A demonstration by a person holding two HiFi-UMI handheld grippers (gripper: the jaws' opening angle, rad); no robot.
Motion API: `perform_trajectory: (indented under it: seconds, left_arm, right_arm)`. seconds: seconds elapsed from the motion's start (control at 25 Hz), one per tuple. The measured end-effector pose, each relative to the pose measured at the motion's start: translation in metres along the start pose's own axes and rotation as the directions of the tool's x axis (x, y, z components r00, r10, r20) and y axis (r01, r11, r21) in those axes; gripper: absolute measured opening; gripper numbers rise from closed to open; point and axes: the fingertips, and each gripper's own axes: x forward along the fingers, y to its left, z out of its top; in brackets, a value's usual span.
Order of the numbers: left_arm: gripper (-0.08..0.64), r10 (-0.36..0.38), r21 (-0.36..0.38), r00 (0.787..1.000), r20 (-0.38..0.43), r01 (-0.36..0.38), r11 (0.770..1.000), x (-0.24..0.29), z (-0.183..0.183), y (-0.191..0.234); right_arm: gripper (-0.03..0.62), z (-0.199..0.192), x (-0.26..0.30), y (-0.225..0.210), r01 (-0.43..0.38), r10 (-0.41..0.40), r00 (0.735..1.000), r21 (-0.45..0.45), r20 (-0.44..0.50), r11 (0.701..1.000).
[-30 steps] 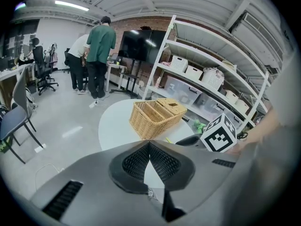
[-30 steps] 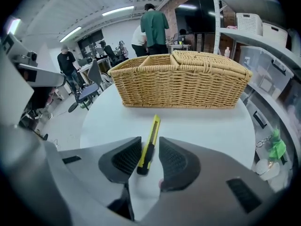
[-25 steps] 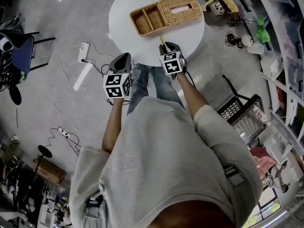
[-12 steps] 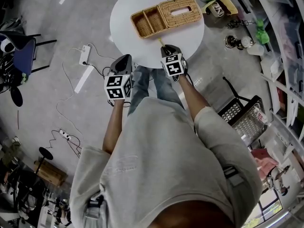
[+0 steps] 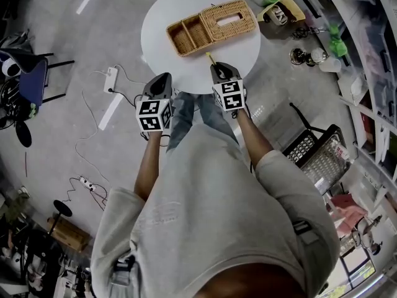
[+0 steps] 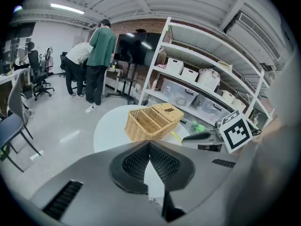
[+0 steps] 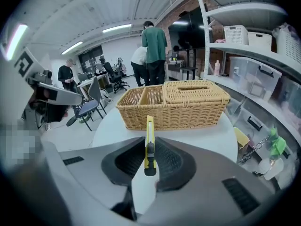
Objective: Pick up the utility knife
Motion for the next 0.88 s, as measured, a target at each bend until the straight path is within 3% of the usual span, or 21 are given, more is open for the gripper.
perform_trajectory:
  seconds: [0.4,0.88]
  left_arm:
    - [0.02,-0.001,0.045,0.998,0.06,-0.001,0.999,-0.002,0.037,-0.008]
    - [0.02,0.01,0.12,0.982,0.186,-0.033,0.992,-0.013,0.106,-0.013]
  right_arm:
    - [0.078,0.048,-0.049,-0.008,0.018,-0.026,0.985,0.05,0.168,0.999]
    - [0.078,0.131,-0.092,-0.021,0.041,-0.05,0.932,0.033,0.359,0.999]
